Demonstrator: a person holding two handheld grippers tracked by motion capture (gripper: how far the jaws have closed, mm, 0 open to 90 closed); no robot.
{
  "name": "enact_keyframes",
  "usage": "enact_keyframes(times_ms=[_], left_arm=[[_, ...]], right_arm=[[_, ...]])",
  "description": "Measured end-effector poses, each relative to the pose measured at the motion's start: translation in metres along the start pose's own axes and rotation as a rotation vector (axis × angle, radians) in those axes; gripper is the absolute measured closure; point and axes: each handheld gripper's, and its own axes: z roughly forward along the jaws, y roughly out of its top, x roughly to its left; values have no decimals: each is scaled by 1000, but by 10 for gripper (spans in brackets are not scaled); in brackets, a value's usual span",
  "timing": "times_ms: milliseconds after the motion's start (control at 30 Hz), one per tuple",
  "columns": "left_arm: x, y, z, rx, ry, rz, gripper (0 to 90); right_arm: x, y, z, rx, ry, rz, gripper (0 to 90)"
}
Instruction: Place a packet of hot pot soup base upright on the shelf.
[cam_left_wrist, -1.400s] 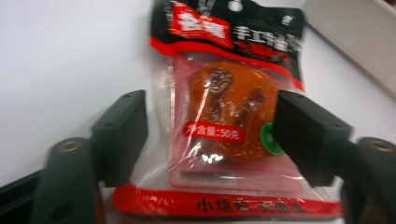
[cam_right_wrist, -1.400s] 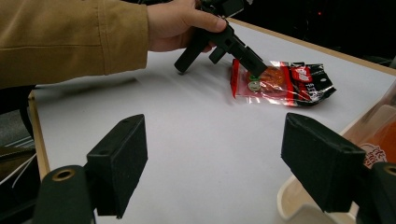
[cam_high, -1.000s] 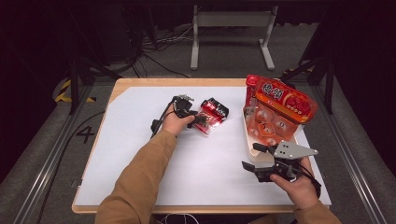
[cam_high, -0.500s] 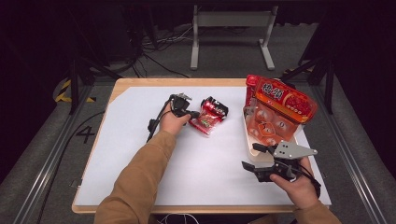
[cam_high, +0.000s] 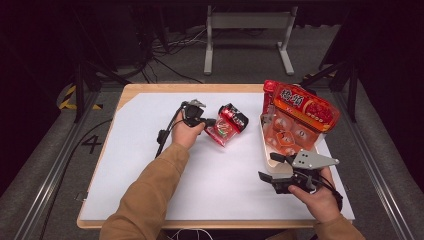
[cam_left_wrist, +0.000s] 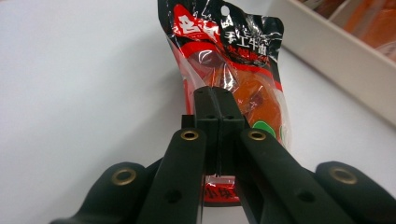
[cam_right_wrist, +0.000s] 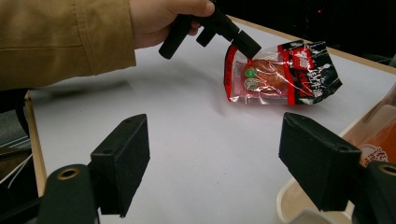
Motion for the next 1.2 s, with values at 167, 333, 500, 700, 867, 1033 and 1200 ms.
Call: enact_keyframes(times_ms=[167,333,500,700,867,1033,1200], left_arm=[[-8,5,-16,-48,-12,31,900],[-17,7,-33,-101,-26,56,900],[-27,8,-47,-140,-46,74,900],[-38,5,-63,-202,-78,74,900],[-51,2,-74,-252,-116,90,900],[-70,0,-83,-290,-170,124,900],[-87,-2,-85,-311,-209,156,900]], right_arm=[[0,3,1,-1,-1,-4,256],[-3,8,1,-10,-15,-1,266],[-7,15,1,-15,-33,7,295],[-16,28,4,-20,-69,41,326],[-24,39,9,-33,-96,93,335],[-31,53,17,-38,-105,123,341],[-39,59,24,-41,-96,175,327]])
